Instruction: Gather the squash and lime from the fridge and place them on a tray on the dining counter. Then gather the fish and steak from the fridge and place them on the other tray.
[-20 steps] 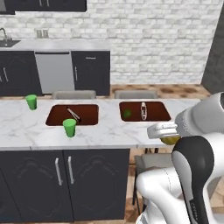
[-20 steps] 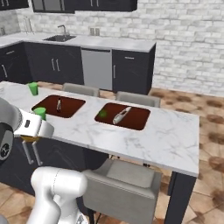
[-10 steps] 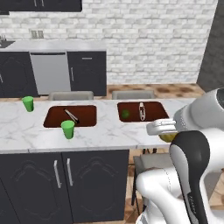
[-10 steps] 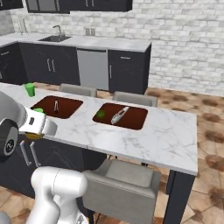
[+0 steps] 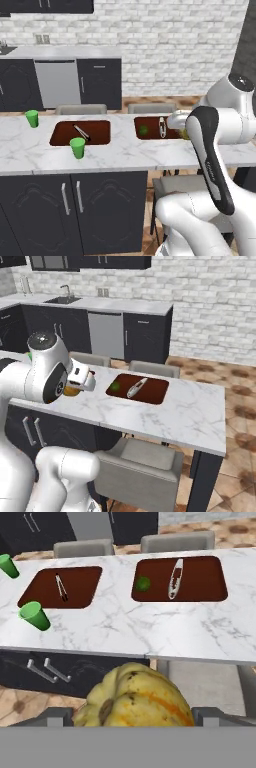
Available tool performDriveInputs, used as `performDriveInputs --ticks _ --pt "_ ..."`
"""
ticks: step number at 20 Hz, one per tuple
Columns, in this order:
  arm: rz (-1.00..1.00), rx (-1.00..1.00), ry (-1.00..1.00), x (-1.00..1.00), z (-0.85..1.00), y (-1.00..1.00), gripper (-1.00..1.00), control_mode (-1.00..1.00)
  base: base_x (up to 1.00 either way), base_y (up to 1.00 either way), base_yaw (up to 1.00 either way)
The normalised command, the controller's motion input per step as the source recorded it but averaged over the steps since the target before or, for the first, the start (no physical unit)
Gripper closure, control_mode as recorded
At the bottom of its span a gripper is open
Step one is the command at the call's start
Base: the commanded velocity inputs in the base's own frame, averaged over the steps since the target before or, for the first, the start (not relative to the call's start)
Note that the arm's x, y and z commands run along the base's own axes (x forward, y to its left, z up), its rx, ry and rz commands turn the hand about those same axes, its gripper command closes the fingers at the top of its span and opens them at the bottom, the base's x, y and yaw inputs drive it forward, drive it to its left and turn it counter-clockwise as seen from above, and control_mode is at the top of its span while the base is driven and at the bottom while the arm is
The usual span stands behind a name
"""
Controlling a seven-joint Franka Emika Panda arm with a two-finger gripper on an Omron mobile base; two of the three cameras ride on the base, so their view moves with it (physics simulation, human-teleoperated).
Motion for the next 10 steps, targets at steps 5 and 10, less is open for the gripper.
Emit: performDriveInputs --ticks 5,10 --pt "-0.01 -0.04 -0.03 0.6 -0.31 -0.22 1.0 -1.0 0.0 0.0 0.0" --pt "-0.02 -0.08 -0.05 0.35 -0.38 -0.52 1.0 -1.0 0.0 0.0 0.0"
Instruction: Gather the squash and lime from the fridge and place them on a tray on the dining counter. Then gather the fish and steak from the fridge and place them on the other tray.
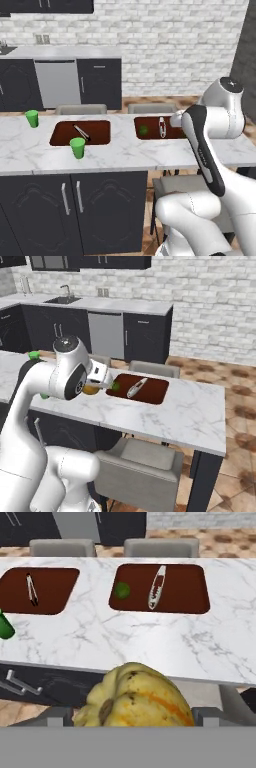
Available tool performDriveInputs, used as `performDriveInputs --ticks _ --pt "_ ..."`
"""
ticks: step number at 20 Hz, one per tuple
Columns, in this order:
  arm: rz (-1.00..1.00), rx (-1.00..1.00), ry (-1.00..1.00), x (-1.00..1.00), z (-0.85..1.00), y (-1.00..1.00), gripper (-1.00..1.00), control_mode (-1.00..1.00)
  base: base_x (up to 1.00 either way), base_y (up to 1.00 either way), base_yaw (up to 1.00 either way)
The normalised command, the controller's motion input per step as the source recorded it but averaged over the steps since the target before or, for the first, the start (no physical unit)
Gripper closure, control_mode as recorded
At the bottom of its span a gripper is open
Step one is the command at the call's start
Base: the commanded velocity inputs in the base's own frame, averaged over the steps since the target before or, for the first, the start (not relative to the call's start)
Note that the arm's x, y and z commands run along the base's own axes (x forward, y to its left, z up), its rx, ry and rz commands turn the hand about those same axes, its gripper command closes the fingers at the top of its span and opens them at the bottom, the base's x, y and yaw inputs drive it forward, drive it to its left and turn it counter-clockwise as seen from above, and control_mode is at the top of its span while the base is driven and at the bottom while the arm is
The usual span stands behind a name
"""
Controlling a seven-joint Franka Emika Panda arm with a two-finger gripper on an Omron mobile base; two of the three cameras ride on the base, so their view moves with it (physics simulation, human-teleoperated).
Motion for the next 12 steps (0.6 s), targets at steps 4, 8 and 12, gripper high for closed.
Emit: performDriveInputs --ticks 4,8,12 --pt "-0.02 -0.03 -0.01 0.37 -0.21 -0.57 1.0 -1.0 0.0 0.0 0.0" --pt "-0.01 0.0 0.0 0.48 -0.14 -0.5 1.0 -1.0 0.0 0.0 0.0" --pt "-0.03 0.0 0.03 0.68 -0.16 -0.39 1.0 -1.0 0.0 0.0 0.0"
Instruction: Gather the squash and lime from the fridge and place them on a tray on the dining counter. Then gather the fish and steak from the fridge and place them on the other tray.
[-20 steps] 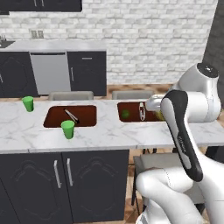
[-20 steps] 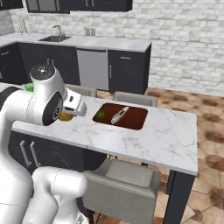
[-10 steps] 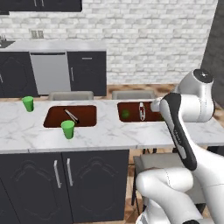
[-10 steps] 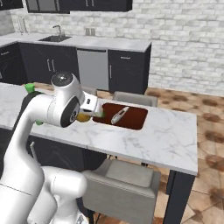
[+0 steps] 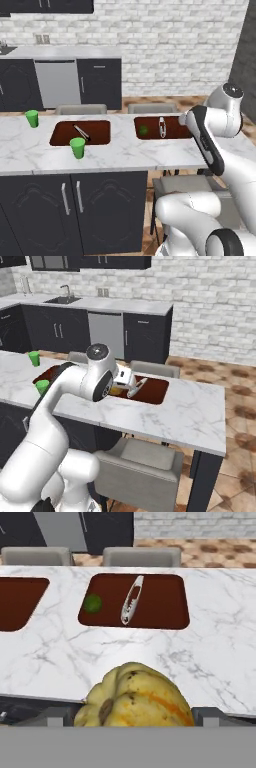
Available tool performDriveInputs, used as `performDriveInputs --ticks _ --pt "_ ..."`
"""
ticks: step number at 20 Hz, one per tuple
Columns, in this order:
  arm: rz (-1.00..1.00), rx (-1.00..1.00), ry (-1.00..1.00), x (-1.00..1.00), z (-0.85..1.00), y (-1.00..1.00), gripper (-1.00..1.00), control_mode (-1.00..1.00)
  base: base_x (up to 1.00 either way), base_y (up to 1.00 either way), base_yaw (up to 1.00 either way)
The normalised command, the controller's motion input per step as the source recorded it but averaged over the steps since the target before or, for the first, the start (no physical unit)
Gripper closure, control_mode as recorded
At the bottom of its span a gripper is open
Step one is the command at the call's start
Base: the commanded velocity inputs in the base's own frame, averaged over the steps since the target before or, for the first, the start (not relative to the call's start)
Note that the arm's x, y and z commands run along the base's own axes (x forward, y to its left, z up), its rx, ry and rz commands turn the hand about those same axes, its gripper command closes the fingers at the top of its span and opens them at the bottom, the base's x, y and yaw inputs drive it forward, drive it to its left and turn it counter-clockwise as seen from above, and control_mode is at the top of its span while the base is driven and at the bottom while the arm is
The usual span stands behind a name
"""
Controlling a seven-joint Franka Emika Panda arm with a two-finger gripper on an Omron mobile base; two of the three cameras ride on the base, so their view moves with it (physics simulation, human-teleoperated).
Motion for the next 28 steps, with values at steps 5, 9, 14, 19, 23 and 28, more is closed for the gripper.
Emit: performDriveInputs --ticks 5,9,14,19,23,28 --pt "-0.02 0.0 0.09 0.74 -0.28 -0.28 1.0 -1.0 0.0 0.0 0.0" --pt "0.0 0.0 0.11 0.71 -0.31 -0.26 1.0 -1.0 0.0 0.0 0.0" --pt "0.0 0.0 0.09 0.67 -0.32 -0.21 1.0 -1.0 0.0 0.0 0.0" --pt "0.0 0.0 0.07 0.63 -0.3 -0.22 1.0 -1.0 0.0 0.0 0.0" --pt "0.0 0.0 0.08 0.58 -0.34 -0.17 1.0 -1.0 0.0 0.0 0.0" --pt "0.0 0.0 0.06 0.54 -0.34 -0.13 1.0 -1.0 0.0 0.0 0.0"
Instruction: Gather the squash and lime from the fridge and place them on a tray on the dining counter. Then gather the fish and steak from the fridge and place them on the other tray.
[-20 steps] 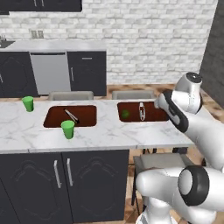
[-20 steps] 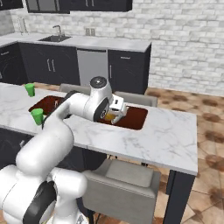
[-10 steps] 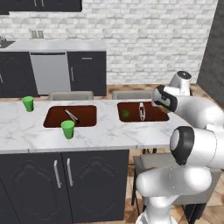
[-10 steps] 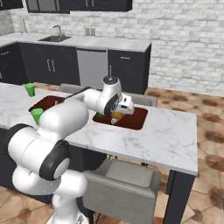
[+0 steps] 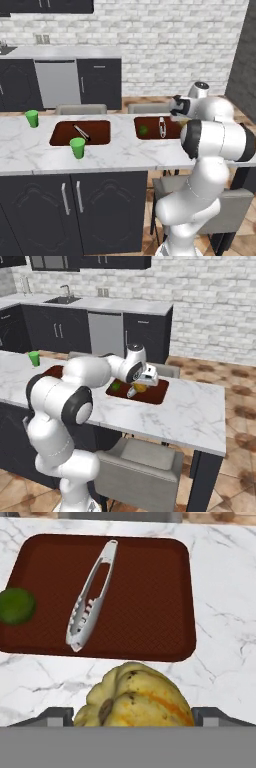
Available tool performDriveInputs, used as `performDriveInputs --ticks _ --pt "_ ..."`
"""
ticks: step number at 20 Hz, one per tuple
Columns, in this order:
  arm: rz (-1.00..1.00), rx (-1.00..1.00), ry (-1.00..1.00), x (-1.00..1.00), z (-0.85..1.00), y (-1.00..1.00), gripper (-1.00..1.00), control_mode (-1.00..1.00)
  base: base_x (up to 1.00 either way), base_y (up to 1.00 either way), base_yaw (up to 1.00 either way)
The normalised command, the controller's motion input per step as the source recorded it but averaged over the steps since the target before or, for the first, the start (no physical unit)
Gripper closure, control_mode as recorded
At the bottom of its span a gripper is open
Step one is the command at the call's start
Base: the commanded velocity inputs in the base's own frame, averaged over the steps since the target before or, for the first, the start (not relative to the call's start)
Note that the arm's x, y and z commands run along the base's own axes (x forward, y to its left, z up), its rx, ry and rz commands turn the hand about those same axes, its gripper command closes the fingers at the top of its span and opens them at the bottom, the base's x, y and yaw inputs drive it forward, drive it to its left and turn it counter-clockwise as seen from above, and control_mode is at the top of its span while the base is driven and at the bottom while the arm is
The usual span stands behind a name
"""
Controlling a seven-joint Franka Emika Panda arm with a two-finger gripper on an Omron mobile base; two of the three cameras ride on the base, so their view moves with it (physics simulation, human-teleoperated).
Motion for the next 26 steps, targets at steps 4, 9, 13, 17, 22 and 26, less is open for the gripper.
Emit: performDriveInputs --ticks 4,9,13,17,22,26 --pt "0.0 0.0 0.03 0.52 -0.35 -0.05 1.0 -1.0 0.0 0.0 0.0" --pt "0.0 0.0 0.01 0.51 -0.34 -0.08 1.0 -1.0 0.0 0.0 0.0" --pt "0.0 0.0 0.01 0.46 -0.36 -0.07 1.0 -1.0 0.0 0.0 0.0" --pt "0.0 0.0 0.01 0.4 -0.35 -0.03 1.0 -1.0 0.0 0.0 0.0" --pt "0.0 0.0 0.01 0.34 -0.34 -0.02 1.0 -1.0 0.0 0.0 0.0" --pt "0.0 0.0 0.02 0.32 -0.31 0.0 1.0 -1.0 0.0 0.0 0.0"
